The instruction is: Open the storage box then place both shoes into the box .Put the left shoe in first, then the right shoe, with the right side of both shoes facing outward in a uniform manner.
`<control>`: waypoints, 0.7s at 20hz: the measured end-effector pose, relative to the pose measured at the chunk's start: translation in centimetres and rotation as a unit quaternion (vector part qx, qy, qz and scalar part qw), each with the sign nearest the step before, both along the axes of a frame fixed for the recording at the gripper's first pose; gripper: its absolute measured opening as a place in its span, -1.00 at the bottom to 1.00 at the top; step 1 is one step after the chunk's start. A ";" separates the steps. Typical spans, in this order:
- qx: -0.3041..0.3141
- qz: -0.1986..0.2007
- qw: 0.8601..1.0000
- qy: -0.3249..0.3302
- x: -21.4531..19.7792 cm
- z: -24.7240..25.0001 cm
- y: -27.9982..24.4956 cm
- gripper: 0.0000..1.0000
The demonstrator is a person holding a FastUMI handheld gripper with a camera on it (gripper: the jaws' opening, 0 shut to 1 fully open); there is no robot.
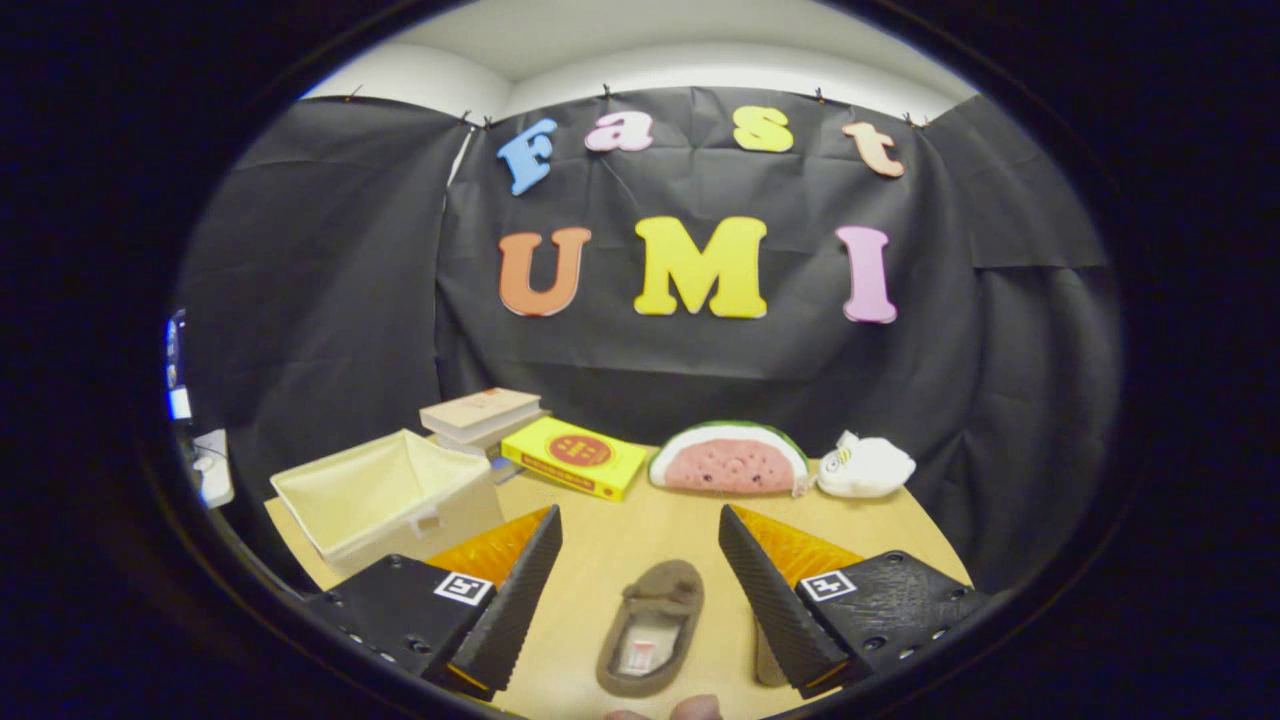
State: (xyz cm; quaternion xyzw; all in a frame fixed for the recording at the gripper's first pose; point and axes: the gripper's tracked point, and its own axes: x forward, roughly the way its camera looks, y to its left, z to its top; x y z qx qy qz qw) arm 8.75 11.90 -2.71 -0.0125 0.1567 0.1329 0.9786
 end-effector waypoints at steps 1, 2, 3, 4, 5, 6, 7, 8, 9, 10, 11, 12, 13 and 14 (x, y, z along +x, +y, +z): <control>-0.010 -0.007 1.000 0.003 0.1 -1.1 -1.2 0.91; -0.019 -0.009 1.000 0.013 -0.1 -2.7 -2.0 0.91; -0.016 -0.012 0.999 0.030 -0.1 -4.5 -2.4 0.91; -0.010 -0.008 0.999 0.052 -0.3 -6.1 -2.3 0.91; -0.005 -0.009 0.997 0.072 -0.3 -7.6 -2.4 0.91; 0.000 -0.014 0.996 0.088 0.0 -8.9 -2.6 0.92; 0.004 -0.022 0.994 0.103 0.2 -10.2 -2.8 0.91; 0.004 -0.030 0.993 0.116 0.2 -11.2 -2.9 0.91; 0.000 -0.040 0.991 0.125 0.3 -12.4 -3.0 0.91; -0.001 -0.042 0.990 0.135 0.4 -13.4 -2.9 0.91; -0.003 -0.040 0.988 0.149 0.3 -14.4 -2.6 0.91; 0.001 -0.036 0.986 0.163 0.1 -15.2 -2.2 0.91; 0.006 -0.035 0.984 0.176 0.2 -15.8 -1.9 0.92; 0.013 -0.032 0.982 0.185 0.3 -16.1 -1.6 0.92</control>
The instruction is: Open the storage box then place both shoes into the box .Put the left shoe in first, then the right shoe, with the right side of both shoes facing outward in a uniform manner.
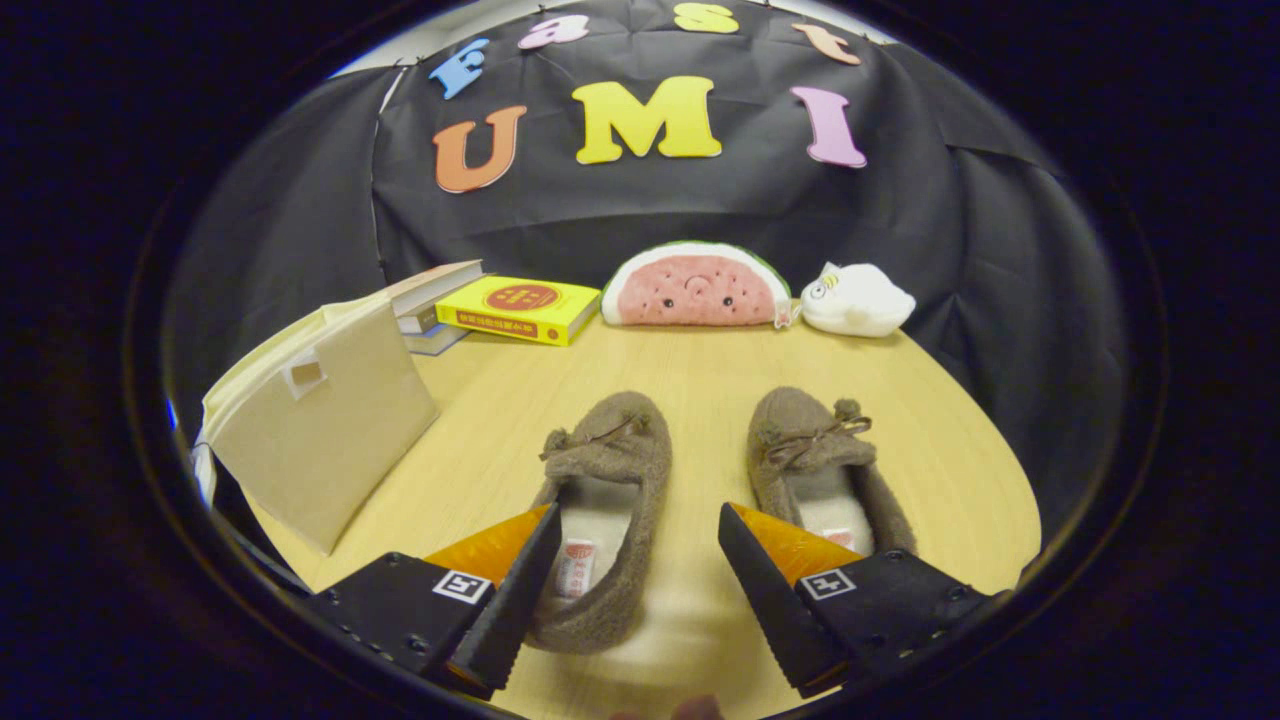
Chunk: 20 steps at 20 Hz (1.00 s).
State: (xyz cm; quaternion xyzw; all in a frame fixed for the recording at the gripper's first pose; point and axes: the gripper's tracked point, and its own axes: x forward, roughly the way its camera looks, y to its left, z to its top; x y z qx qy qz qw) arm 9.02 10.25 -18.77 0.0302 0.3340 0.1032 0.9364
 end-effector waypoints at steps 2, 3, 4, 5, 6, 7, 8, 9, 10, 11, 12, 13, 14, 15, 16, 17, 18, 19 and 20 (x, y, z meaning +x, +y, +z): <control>0.011 0.002 1.000 0.016 0.2 -0.3 0.5 0.83; 0.011 -0.001 1.000 0.024 0.2 -0.7 0.4 0.74; 0.012 -0.001 1.000 0.028 0.5 -0.8 0.7 0.65; 0.010 -0.005 0.999 0.030 0.8 -0.7 0.5 0.57; 0.014 -0.005 0.999 0.038 1.1 -1.4 0.7 0.40; 0.020 -0.003 0.998 0.054 1.1 -1.9 1.0 0.24; 0.017 -0.006 0.998 0.062 1.1 -2.3 0.9 0.05; 0.010 -0.014 0.998 0.062 1.5 -2.3 0.3 -0.13; 0.009 -0.018 0.998 0.063 1.9 -2.5 0.3 -0.38; 0.014 -0.024 0.998 0.063 2.0 -2.6 0.0 -0.63; 0.024 -0.024 0.997 0.072 2.0 -2.8 0.3 -0.88; 0.035 -0.032 0.996 0.070 1.9 -2.5 0.1 -0.88; 0.044 -0.033 0.996 0.075 1.9 -2.6 0.3 -0.99; 0.055 -0.034 0.995 0.079 1.6 -2.5 0.4 -1.00; 0.068 -0.036 0.994 0.082 1.5 -2.3 0.6 -1.00; 0.079 -0.038 0.993 0.083 1.5 -2.0 0.8 -1.00; 0.089 -0.040 0.992 0.082 1.4 -1.5 1.0 -0.99; 0.097 -0.043 0.991 0.081 1.4 -1.0 1.2 -1.00; 0.103 -0.045 0.991 0.078 1.4 -0.4 1.4 -0.99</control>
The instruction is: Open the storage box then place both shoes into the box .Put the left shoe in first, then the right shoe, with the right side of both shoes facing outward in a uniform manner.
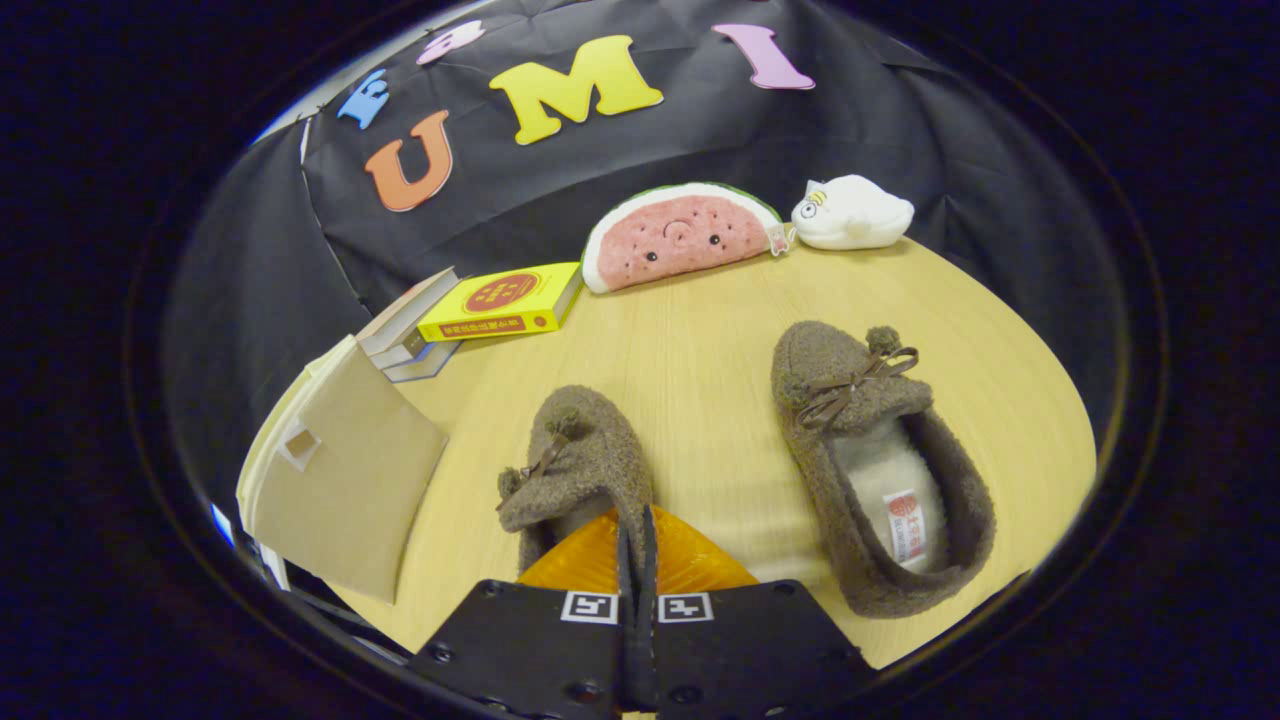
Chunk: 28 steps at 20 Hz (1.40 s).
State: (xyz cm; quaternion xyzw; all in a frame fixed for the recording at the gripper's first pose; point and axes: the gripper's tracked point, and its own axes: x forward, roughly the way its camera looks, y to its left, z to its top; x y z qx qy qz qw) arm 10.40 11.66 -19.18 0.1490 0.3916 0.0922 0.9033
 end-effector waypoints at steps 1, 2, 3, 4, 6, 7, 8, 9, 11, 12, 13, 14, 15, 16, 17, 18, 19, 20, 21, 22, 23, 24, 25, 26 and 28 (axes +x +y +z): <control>0.005 -0.003 1.000 -0.005 0.0 0.7 0.3 -1.00; 0.015 -0.004 1.000 -0.008 -0.1 1.5 0.7 -1.00; 0.029 -0.006 1.000 -0.009 -0.3 2.4 1.3 -1.00; 0.045 -0.005 0.999 -0.011 -0.5 3.5 2.1 -1.00; 0.070 -0.001 0.997 -0.022 -0.8 6.7 3.7 -1.00; 0.080 -0.001 0.996 -0.032 -0.8 8.5 4.6 -1.00; 0.086 0.000 0.995 -0.042 -0.7 10.3 5.5 -1.00; 0.095 0.000 0.994 -0.052 -0.6 12.3 6.6 -1.00; 0.116 0.002 0.991 -0.067 -0.5 16.0 9.1 -1.00; 0.129 0.003 0.989 -0.071 -0.4 17.6 10.6 -1.00; 0.141 0.004 0.987 -0.074 -0.4 19.0 12.3 -1.00; 0.153 0.004 0.985 -0.076 -0.4 20.3 13.8 -1.00; 0.163 0.002 0.984 -0.077 -0.4 21.3 15.5 -1.00; 0.172 0.001 0.982 -0.077 -0.4 22.0 17.2 -1.00; 0.179 0.002 0.981 -0.077 -0.6 22.5 19.0 -1.00; 0.184 0.004 0.980 -0.077 -0.8 22.7 20.9 -1.00; 0.190 0.003 0.979 -0.075 -1.0 22.8 22.6 -1.00; 0.195 0.000 0.978 -0.073 -1.1 22.6 24.3 -1.00; 0.200 -0.004 0.977 -0.072 -1.2 22.3 25.8 -1.00; 0.206 -0.009 0.976 -0.071 -1.3 22.1 27.3 -1.00; 0.211 -0.014 0.975 -0.071 -1.4 21.7 28.6 -1.00; 0.215 -0.020 0.974 -0.072 -1.4 21.2 29.8 -1.00; 0.216 -0.027 0.973 -0.073 -1.5 20.5 30.7 -1.00; 0.214 -0.033 0.974 -0.071 -1.6 19.7 31.6 -1.00; 0.220 -0.050 0.972 -0.062 -1.5 18.1 32.8 -1.00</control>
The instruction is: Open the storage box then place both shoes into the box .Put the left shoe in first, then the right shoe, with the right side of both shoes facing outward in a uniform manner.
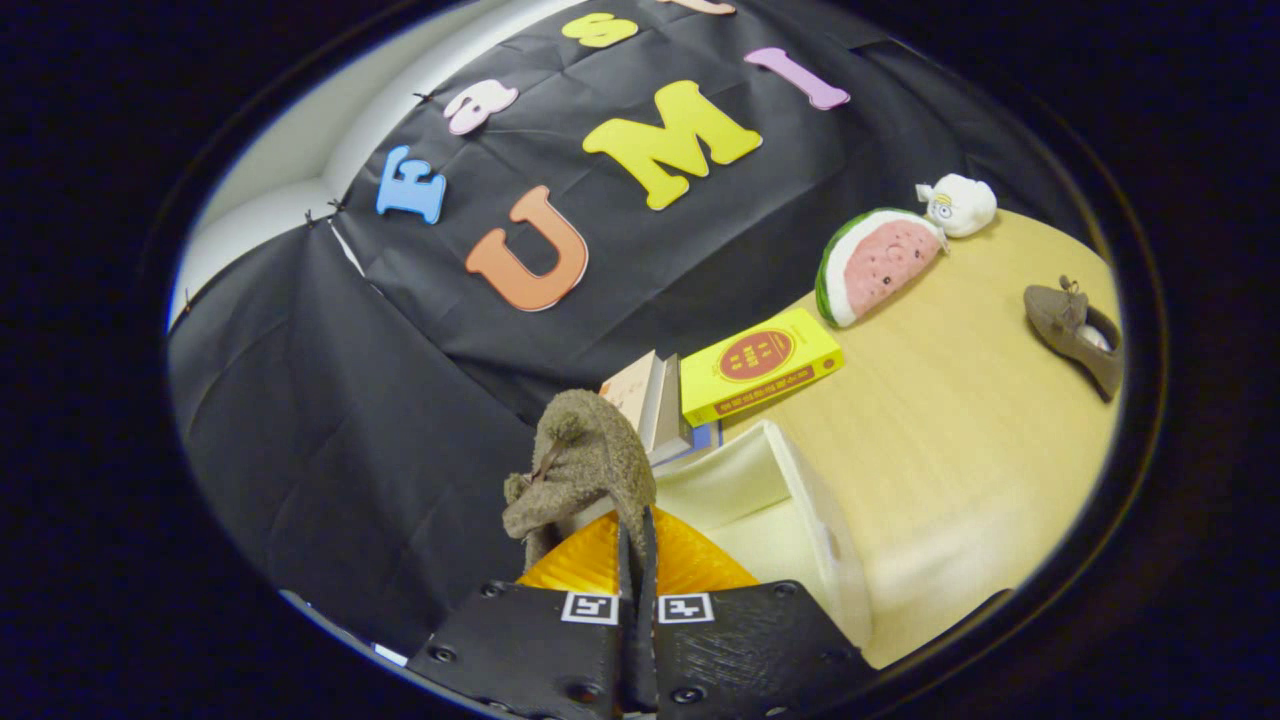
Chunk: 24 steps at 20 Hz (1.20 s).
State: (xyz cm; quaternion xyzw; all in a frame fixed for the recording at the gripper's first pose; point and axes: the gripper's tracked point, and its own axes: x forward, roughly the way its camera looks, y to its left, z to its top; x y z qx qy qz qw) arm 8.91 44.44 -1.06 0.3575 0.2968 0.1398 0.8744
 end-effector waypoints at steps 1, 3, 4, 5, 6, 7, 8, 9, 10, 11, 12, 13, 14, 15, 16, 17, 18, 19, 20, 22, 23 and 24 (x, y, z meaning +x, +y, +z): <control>0.004 -0.008 1.000 0.008 0.1 -0.9 0.4 -1.00; 0.009 -0.023 0.999 0.023 -0.1 -2.6 1.1 -1.00; 0.009 -0.032 0.999 0.032 -0.2 -3.6 1.5 -1.00; 0.008 -0.041 0.998 0.041 -0.3 -4.6 1.7 -1.00; 0.006 -0.049 0.997 0.051 -0.5 -5.5 2.0 -1.00; 0.005 -0.052 0.997 0.059 -0.6 -6.2 2.4 -1.00; 0.006 -0.053 0.996 0.066 -0.8 -6.8 3.0 -1.00; 0.009 -0.054 0.996 0.068 -0.9 -7.0 3.6 -1.00; 0.005 -0.052 0.996 0.069 -1.0 -7.1 4.0 -1.00; 0.000 -0.054 0.996 0.067 -1.1 -7.2 4.2 -1.00; -0.004 -0.059 0.996 0.063 -1.1 -7.1 4.2 -1.00; -0.008 -0.062 0.996 0.059 -1.0 -7.3 4.5 -0.97; -0.006 -0.057 0.997 0.056 -0.9 -7.1 4.9 -0.90; -0.004 -0.047 0.997 0.057 -1.2 -7.1 5.3 -0.81; -0.003 -0.037 0.998 0.058 -1.2 -7.1 5.8 -0.71; -0.020 -0.031 0.997 0.069 -1.4 -7.8 5.6 -0.62; -0.033 -0.030 0.996 0.075 -1.5 -8.4 5.2 -0.52; -0.037 -0.027 0.996 0.082 -1.3 -9.0 5.0 -0.42; -0.037 -0.021 0.995 0.089 -1.3 -9.4 5.0 -0.33; -0.041 0.000 0.995 0.090 -1.4 -9.7 5.1 -0.13; -0.041 0.012 0.995 0.090 -1.5 -9.6 5.2 0.06; -0.035 0.024 0.995 0.087 -1.8 -9.1 5.3 0.10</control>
